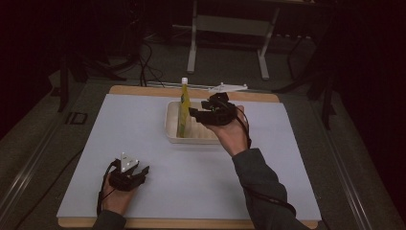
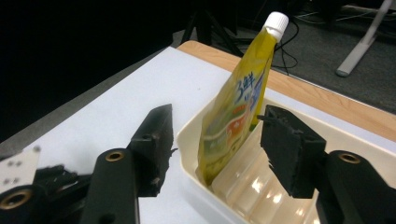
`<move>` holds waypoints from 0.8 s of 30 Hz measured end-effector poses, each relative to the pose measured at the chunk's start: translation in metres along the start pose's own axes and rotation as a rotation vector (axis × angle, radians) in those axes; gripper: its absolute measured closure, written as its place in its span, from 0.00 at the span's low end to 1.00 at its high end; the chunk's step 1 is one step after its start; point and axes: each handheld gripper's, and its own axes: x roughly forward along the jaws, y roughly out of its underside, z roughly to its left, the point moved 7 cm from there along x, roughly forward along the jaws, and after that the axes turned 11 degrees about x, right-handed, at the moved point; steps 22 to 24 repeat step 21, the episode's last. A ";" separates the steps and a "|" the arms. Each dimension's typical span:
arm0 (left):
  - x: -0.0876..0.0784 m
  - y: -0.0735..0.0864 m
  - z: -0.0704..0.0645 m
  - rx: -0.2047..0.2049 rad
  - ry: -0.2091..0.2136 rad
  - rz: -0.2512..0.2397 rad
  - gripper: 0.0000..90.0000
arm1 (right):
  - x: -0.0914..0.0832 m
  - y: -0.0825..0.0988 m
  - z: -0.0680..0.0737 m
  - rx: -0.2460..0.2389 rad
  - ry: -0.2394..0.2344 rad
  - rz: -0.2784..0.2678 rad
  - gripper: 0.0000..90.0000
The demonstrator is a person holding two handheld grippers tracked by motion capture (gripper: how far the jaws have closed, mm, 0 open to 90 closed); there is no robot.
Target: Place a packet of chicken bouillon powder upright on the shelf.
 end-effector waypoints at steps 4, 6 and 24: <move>0.000 0.000 0.000 -0.002 -0.006 -0.003 0.58 | -0.010 0.010 -0.004 -0.018 -0.005 0.010 0.49; 0.000 0.000 0.000 -0.003 -0.006 0.000 0.58 | -0.015 0.017 -0.008 -0.040 -0.005 0.014 0.50; 0.000 0.000 0.001 -0.004 -0.013 0.002 0.57 | -0.019 0.098 -0.076 -0.004 0.094 0.081 0.51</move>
